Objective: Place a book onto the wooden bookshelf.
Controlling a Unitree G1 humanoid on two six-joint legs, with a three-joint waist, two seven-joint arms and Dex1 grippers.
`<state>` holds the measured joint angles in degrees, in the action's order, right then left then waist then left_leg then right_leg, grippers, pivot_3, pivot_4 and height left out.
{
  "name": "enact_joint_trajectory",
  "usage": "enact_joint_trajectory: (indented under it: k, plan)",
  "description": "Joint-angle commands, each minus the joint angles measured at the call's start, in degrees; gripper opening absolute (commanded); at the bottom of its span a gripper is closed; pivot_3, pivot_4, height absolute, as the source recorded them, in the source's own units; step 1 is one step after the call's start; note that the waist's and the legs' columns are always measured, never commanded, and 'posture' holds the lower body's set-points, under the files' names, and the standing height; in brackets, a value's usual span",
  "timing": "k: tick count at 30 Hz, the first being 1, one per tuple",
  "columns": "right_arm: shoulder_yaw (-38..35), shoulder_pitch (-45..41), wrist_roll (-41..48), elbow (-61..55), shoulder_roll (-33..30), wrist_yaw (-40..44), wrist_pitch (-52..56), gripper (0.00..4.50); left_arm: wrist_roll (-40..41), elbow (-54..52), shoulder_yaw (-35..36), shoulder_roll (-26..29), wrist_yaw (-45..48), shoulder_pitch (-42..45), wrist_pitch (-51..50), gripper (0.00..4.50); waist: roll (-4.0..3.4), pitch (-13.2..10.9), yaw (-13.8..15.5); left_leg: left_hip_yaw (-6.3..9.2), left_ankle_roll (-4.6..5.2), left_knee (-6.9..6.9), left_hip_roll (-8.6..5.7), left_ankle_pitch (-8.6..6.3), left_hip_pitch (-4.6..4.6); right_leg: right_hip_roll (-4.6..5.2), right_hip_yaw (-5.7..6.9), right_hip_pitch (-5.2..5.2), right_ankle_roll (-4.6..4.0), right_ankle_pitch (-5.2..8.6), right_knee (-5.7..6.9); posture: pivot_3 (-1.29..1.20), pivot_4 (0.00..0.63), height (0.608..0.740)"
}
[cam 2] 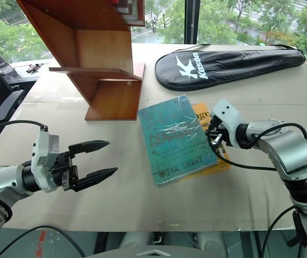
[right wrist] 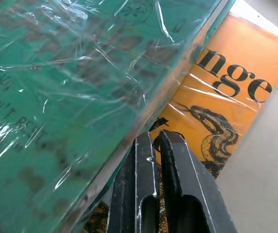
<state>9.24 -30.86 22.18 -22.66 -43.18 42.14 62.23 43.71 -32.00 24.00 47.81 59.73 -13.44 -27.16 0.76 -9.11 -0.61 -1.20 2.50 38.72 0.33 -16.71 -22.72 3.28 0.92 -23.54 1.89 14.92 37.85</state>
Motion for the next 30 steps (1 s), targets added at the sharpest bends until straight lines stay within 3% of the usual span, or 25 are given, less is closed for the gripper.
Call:
enact_joint_trajectory:
  k: [1, 4, 7, 9, 11, 13, 16, 22, 30]
  plan:
    - [-4.53, 2.45, -0.72, -1.28, -1.76, -0.25, -4.84, 0.08, 0.97, -1.02, 1.89, -0.09, -1.37, -1.0, -0.98, 4.5, 0.0, 0.0, 0.06, 0.0, 0.0, 0.0, 0.0, 0.0, 0.0, 0.0, 0.0, 0.0, 0.0, 0.0, 0.0, 0.0, 0.15, 0.74]
    - [-18.92, 14.82, 3.15, -3.4, -4.8, 9.47, -19.34, 0.08, 4.46, -0.3, 2.25, 0.25, -5.07, -1.98, -7.21, 4.5, 0.0, 0.0, 1.29, 0.05, 0.0, 0.0, -0.01, 0.0, -0.05, 0.01, 0.04, 0.01, 0.0, 0.0, -0.05, 0.0, 0.15, 0.74]
    - [-32.89, 27.29, 11.73, -7.38, -3.99, 17.98, -23.62, 1.37, 10.33, 1.46, 1.85, 1.41, -7.39, -1.59, -15.34, 4.5, 0.0, 0.01, 1.67, 0.1, 0.07, 0.0, -0.03, -0.04, -0.11, 0.0, -0.01, 0.09, 0.1, 0.05, -0.17, 0.0, 0.15, 0.74]
    - [-39.53, 33.77, 16.01, -10.35, -4.03, 21.69, -24.83, 2.48, 17.72, 3.77, 1.79, 0.89, -10.73, 0.79, -21.79, 4.5, 0.0, 0.02, 1.46, 0.16, 0.2, 0.0, -0.02, -0.12, -0.06, -0.02, 0.0, 0.13, 0.1, 0.05, -0.11, 0.0, 0.15, 0.74]
    - [-43.36, 37.31, 19.6, -12.99, -4.57, 23.67, -24.74, 3.28, 25.48, 7.29, 1.28, 0.66, -15.35, 4.25, -28.45, 4.5, 0.0, 0.01, 0.67, 0.17, 0.26, 0.02, -0.02, -0.15, 0.09, -0.02, -0.01, 0.22, 0.1, 0.05, 0.01, 0.0, 0.15, 0.74]
    - [-45.98, 39.37, 22.37, -14.79, -4.56, 24.38, -25.23, 3.93, 35.34, 14.52, -2.07, -0.3, -24.46, 9.65, -36.72, 4.5, -0.03, 0.01, 0.5, 0.16, 0.3, 0.09, 0.06, -0.18, 0.86, -0.12, -0.1, 0.88, 0.07, 0.02, 0.11, 0.0, 0.15, 0.74]
    - [-47.13, 41.33, 23.26, -16.34, -4.02, 24.52, -27.85, 3.93, 41.52, 22.9, -7.32, -3.71, -33.93, 16.24, -43.8, 4.5, -0.05, 0.02, 0.67, 0.22, 0.31, 0.12, 0.07, -0.17, 1.23, -0.12, -0.08, 1.24, 0.08, 0.04, 0.11, 0.0, 0.15, 0.74]
    - [-44.62, 40.95, 24.41, -18.72, -4.14, 21.53, -30.08, 3.93, 44.83, 34.87, -12.25, -14.25, -47.07, 26.36, -46.75, 4.5, 0.18, 0.06, 0.99, 0.25, 0.27, 0.42, 0.03, -0.15, 1.11, -0.14, -0.08, 1.33, 0.15, -0.03, 0.1, 0.0, 0.15, 0.74]
    - [-39.71, 41.05, 23.6, -21.99, -4.19, 16.9, -30.69, 3.93, 36.37, 45.87, -15.96, -26.56, -46.55, 37.0, -46.78, 4.5, 0.17, 0.16, 1.84, 0.33, 0.07, 0.45, -0.1, -0.04, 1.04, -0.1, -0.06, 1.36, 0.15, -0.04, 0.06, 0.0, 0.15, 0.74]
